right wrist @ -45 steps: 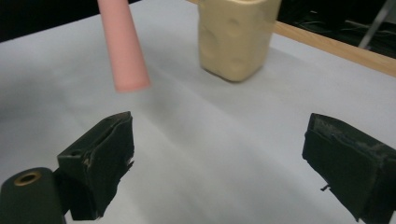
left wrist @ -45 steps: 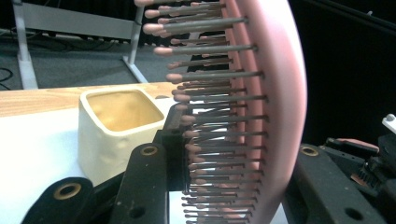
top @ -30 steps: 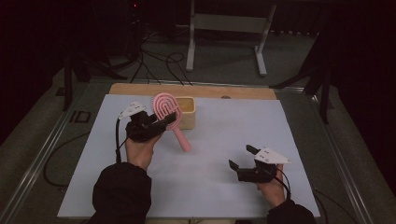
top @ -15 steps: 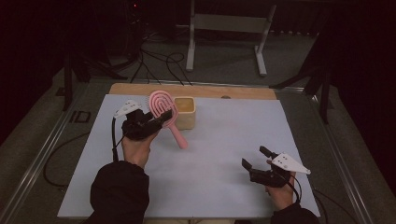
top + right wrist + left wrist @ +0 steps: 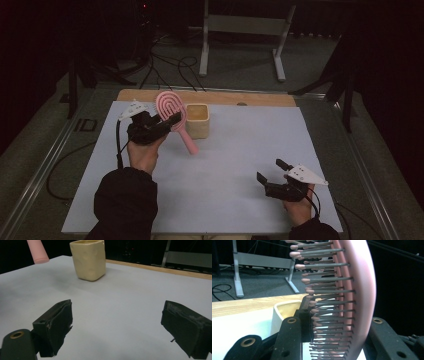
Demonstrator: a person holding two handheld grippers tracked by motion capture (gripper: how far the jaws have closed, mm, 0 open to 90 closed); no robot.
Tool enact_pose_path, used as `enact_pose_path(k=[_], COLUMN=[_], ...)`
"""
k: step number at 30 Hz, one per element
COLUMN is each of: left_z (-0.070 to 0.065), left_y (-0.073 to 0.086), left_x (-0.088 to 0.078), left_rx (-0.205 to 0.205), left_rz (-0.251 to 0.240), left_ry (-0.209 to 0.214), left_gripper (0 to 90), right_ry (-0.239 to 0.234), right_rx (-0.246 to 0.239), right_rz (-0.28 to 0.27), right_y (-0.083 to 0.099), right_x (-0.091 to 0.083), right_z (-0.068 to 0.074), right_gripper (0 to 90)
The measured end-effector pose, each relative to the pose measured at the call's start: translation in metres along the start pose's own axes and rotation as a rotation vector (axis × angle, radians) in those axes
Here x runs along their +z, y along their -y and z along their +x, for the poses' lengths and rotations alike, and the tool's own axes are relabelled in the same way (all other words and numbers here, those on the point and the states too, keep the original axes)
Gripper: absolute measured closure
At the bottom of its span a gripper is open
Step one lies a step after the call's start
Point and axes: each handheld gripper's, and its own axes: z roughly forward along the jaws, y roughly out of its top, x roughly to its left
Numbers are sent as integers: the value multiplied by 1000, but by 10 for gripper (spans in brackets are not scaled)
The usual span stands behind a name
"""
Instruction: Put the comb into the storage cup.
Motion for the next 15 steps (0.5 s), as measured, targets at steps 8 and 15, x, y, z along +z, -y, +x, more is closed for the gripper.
enact_pose_path(k=[8,15], left_z=[0,2], left_y=[-4,-8], left_x=[2,4], left_rx=[18,26], left_rz=[8,5], left_ry=[-6,-10], left_gripper=[645,645], right_ry=[-1,-6], right_rx=[-1,-6], right_rz=[3,12], right_y=[2,3], right_x=[2,5], right_z=[0,1], right_gripper=[101,100])
